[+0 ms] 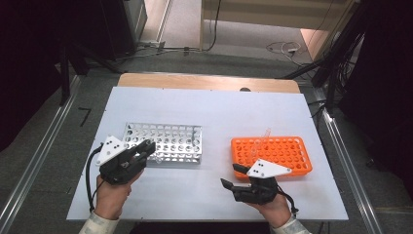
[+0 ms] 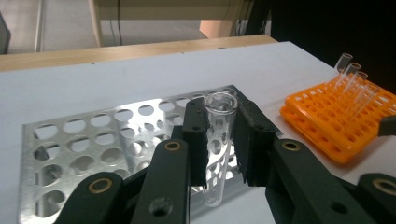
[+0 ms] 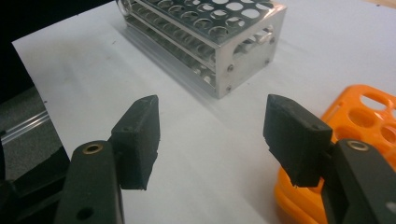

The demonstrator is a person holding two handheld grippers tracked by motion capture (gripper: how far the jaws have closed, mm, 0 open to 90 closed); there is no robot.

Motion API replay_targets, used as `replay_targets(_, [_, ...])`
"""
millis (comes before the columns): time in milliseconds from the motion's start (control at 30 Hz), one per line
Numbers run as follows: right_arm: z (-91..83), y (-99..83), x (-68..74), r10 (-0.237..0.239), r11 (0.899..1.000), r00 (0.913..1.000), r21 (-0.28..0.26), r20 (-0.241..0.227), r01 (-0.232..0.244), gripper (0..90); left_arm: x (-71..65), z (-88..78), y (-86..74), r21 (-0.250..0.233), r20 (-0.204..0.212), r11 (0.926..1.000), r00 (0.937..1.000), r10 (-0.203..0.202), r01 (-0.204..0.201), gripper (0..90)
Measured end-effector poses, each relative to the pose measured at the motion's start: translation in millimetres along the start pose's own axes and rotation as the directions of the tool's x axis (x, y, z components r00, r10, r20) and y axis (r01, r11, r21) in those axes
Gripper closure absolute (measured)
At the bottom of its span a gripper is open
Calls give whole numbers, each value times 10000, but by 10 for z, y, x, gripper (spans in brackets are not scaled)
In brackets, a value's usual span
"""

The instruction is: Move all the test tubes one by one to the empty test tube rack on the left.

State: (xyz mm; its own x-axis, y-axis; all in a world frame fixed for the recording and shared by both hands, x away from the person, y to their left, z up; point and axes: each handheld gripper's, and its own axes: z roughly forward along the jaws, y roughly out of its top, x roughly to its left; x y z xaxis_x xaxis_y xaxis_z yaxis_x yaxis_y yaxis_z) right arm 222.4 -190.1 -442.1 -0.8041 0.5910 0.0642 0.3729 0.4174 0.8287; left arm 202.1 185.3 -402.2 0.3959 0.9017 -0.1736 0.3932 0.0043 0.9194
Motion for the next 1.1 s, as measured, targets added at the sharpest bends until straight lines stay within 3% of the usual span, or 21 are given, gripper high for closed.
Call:
replay_targets(333, [-112, -96, -99, 259, 9996, 9991, 50, 327, -261, 351, 300, -114, 75, -384, -705, 9982, 9964, -476, 450, 749])
replay_targets(500, [-117, -112, -130, 309, 9995, 9986, 80, 419, -313, 355, 447, -179, 90, -565, -1485, 9977, 9879, -441, 361, 750])
replay_targets(667, [-107, -110, -125, 260, 9996, 9987, 127, 439, -266, 351, 583, -208, 78, -631, -1845, 9961, 9802, -724, 617, 750])
replay_targets(900, [-103, -109, -125, 278, 9995, 9986, 133, 455, -284, 351, 660, -194, 65, -774, -2209, 9949, 9720, -796, 639, 749])
replay_targets(1100, [-110, -110, -131, 316, 9994, 9983, 101, 488, -321, 351, 683, -172, 56, -700, -2375, 9960, 9688, -709, 558, 749])
